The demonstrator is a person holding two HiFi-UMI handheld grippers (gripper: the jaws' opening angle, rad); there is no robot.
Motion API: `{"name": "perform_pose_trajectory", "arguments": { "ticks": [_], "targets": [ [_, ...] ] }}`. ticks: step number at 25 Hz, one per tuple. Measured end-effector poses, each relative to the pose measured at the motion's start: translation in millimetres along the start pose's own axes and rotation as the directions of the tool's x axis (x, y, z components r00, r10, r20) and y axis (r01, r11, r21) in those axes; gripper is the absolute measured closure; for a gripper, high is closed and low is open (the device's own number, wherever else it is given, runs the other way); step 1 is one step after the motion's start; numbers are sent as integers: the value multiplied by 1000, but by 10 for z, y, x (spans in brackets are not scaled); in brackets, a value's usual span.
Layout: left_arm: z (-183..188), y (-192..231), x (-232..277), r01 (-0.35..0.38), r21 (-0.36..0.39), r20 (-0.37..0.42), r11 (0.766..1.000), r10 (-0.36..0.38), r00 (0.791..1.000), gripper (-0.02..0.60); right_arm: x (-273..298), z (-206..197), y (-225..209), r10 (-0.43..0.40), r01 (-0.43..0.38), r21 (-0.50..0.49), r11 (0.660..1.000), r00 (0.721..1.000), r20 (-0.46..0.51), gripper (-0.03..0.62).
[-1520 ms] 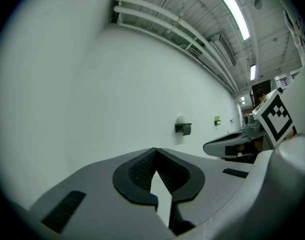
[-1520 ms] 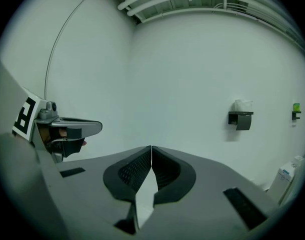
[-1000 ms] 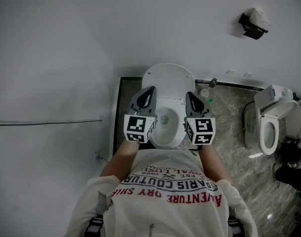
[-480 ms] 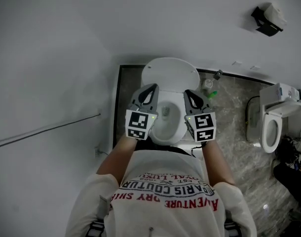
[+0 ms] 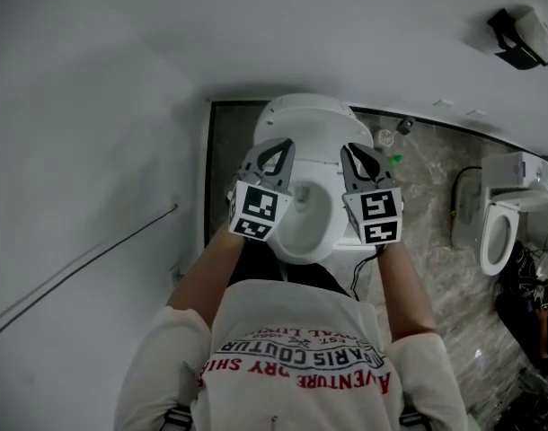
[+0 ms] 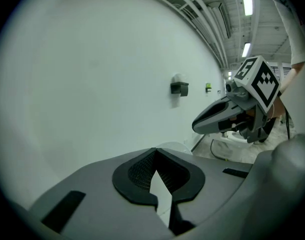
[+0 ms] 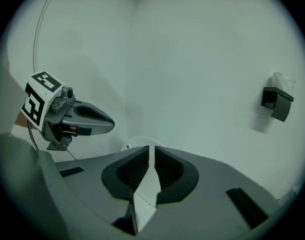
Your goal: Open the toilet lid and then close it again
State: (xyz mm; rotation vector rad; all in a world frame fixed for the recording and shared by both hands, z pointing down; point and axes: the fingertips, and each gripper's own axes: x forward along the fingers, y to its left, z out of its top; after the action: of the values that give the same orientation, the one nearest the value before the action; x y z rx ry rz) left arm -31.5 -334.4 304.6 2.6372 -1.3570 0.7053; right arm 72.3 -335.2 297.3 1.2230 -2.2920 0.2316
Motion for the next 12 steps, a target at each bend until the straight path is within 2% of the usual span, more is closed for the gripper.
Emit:
{"name": "perform_pose_trajectory", "arguments": {
  "ticks": [5,8,12],
  "targets": [
    [-119,216,380,44,57,-46,997,-41,998,575,403,-46,-118,35,-42,-85,996,996,-81,574],
    [-235,244,549,89,73,-87,993,-83,993,547,593,-110,-164,43,-65,-160,985,990,-138,574],
    [-345,291,771,155,152,-148,976,-133,980,492,849,-114,-235,52,-105,-258,960,978,-203,554]
  ]
}}
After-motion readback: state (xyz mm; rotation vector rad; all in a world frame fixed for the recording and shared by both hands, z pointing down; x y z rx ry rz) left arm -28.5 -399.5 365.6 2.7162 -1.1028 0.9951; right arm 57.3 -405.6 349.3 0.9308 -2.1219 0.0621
